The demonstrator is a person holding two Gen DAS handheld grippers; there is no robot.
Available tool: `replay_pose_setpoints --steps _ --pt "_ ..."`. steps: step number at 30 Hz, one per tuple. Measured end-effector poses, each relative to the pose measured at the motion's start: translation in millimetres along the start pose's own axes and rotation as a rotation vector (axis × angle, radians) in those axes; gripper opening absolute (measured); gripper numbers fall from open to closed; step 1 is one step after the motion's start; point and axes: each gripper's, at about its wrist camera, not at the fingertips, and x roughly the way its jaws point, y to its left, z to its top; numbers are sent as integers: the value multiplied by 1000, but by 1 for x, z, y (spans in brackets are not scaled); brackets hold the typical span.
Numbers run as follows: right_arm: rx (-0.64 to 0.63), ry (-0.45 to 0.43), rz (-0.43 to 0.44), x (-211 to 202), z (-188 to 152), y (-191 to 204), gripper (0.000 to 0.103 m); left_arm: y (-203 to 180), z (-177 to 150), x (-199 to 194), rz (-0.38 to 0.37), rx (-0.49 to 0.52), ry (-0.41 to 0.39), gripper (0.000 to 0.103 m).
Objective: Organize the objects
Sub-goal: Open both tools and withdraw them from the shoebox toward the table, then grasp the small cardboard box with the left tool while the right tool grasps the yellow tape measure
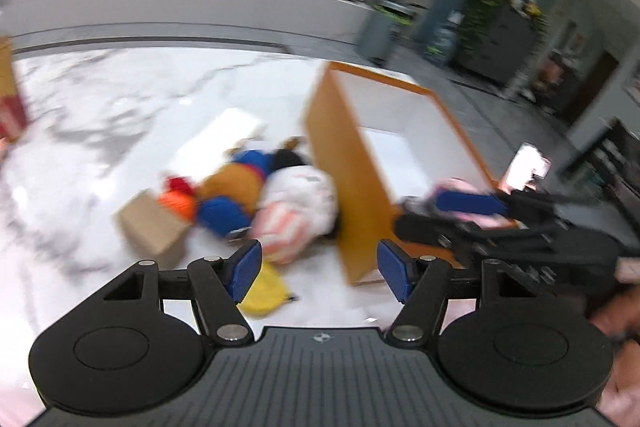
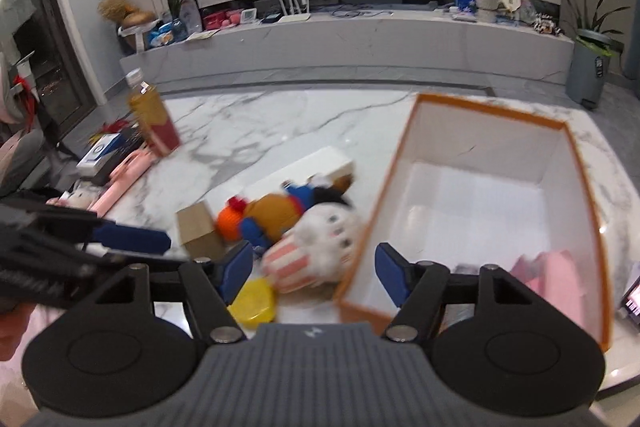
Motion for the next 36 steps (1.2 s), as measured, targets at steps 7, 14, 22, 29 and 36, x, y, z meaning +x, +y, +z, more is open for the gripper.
replay_pose_setpoints --steps 7,14,22,29,36 --pt "77 -4 36 20 -27 21 68 29 -23 -7 76 -66 -48 75" --pt "75 53 62 45 -42 35 58 49 -45 5 92 -83 -24 74" --pt "-11 117 49 81 -50 49 54 70 -48 18 141 -109 -11 74" --pt "-81 178 10 115 -48 55 60 80 -26 31 218 -154 -27 79" --pt "-97 224 -4 133 -43 58 63 91 2 55 275 -302 1 81"
